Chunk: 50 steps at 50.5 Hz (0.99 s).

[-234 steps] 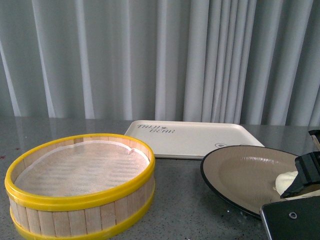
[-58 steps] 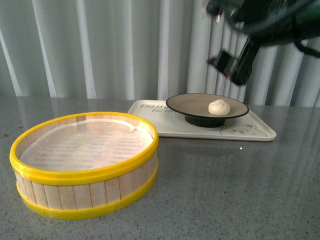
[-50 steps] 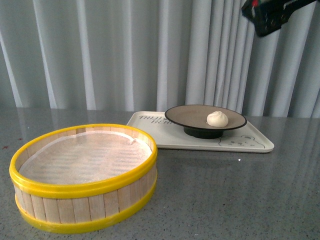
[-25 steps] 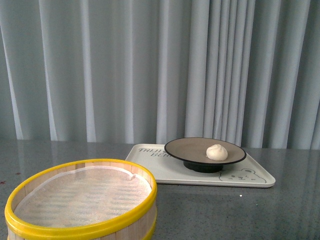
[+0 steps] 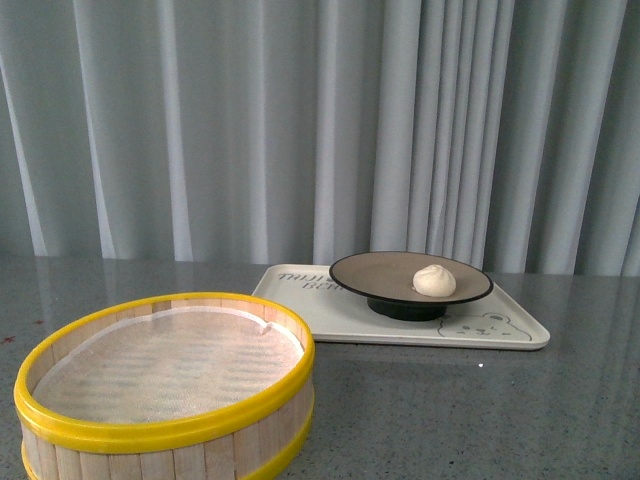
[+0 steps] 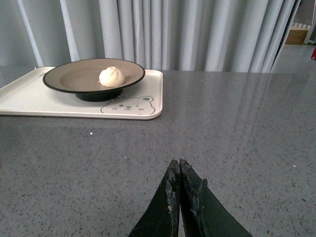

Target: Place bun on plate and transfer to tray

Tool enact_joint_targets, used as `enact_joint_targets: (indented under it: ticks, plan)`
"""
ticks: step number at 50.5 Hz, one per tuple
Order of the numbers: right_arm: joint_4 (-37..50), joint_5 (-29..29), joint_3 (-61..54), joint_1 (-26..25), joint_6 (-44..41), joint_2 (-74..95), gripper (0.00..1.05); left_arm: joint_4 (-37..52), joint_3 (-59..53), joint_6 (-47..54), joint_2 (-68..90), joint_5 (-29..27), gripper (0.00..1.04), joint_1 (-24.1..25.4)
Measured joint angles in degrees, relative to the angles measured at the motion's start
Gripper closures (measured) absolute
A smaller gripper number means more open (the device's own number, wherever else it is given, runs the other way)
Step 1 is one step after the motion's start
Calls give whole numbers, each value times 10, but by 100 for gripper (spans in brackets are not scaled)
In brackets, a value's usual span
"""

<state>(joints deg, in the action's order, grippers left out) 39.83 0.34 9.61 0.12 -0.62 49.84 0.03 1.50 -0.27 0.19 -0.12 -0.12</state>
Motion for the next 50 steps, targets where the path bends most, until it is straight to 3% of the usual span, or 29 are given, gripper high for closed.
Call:
enact_joint_targets:
  ticks: [50]
  plan:
    - [-156,-3,-93,0,0,-257,103,0,0,0,0,0,7,0]
